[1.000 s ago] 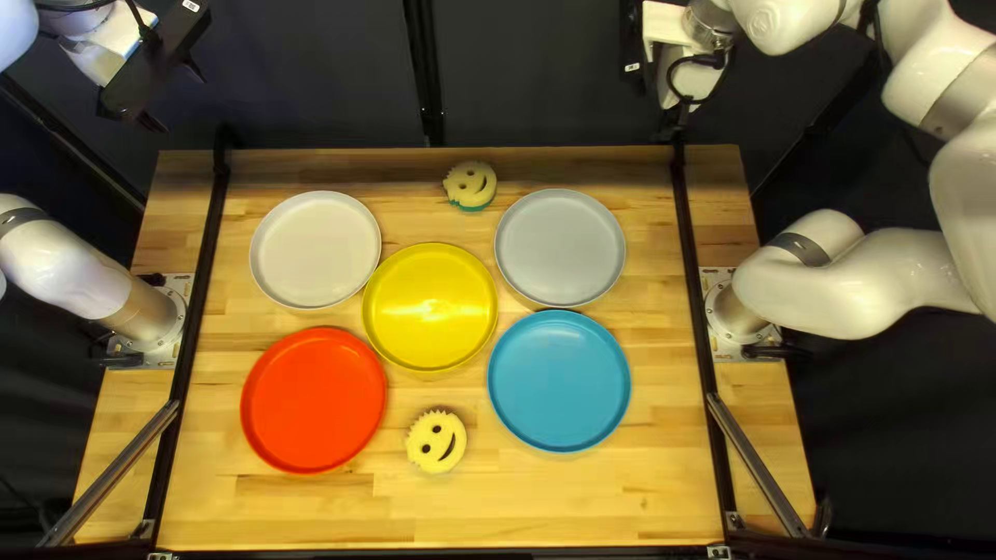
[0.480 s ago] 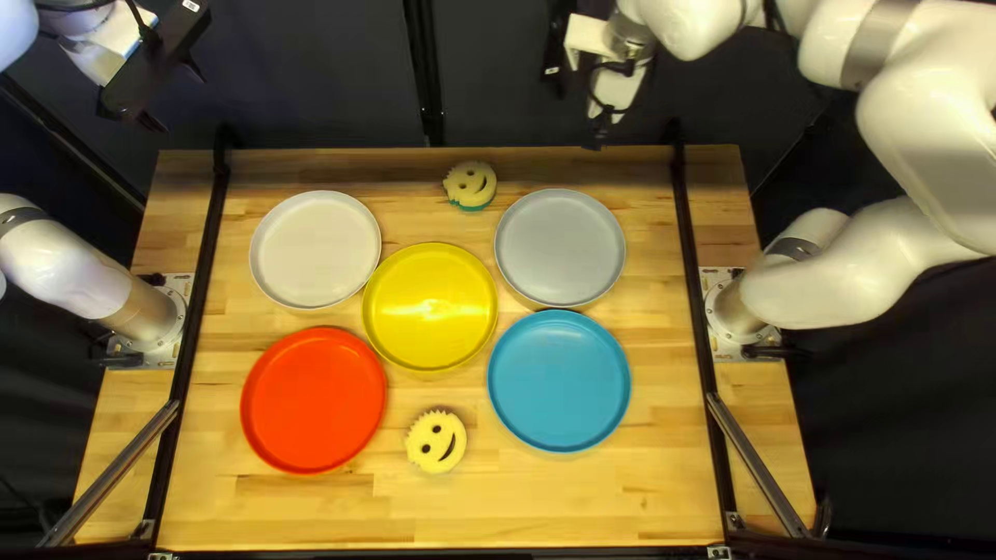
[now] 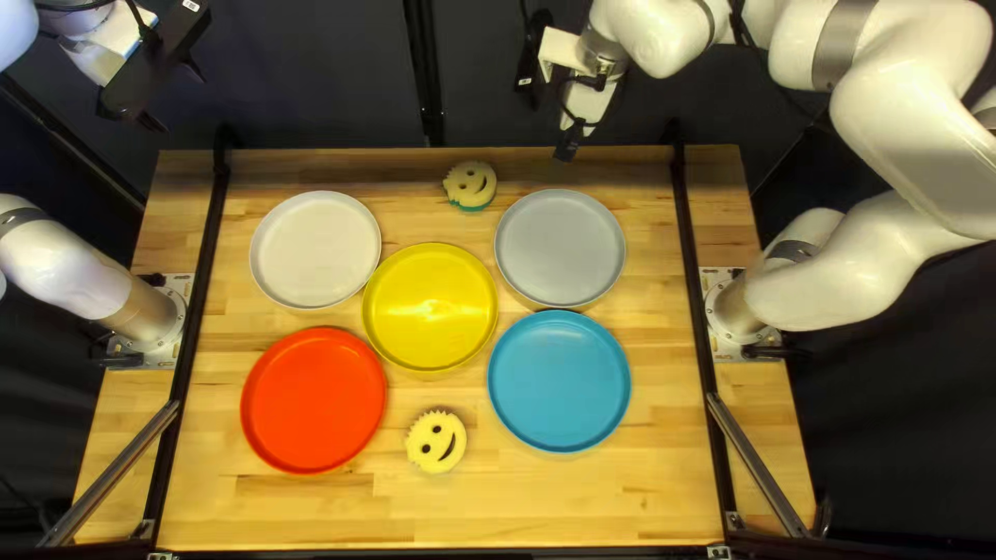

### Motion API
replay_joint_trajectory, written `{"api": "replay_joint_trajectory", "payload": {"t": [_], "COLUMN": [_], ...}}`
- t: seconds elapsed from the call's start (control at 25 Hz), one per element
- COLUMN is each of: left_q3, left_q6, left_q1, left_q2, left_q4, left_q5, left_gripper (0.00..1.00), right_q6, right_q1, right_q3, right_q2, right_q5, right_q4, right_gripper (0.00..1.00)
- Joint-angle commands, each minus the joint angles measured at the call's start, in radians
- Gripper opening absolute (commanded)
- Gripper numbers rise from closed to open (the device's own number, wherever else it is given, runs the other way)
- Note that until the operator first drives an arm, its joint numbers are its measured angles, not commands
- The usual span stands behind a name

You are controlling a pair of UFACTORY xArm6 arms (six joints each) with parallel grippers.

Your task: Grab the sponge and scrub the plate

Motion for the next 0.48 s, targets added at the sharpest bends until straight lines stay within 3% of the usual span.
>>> {"api": "replay_joint_trajectory", "payload": {"t": [0.04, 0.48], "left_q3": [0.000, 0.000], "left_q6": [0.000, 0.000], "left_q1": [0.000, 0.000], "left_q2": [0.000, 0.000], "left_q4": [0.000, 0.000], "left_q5": [0.000, 0.000], "left_gripper": [1.00, 1.00], "right_q6": [0.002, 0.048], "right_q1": [0.002, 0.036], "right_q3": [-0.024, -0.218], "right_q2": [0.056, 0.334], "right_q5": [-0.029, -0.086], "right_q4": [-0.010, -0.021], "right_gripper": [1.00, 1.00]}}
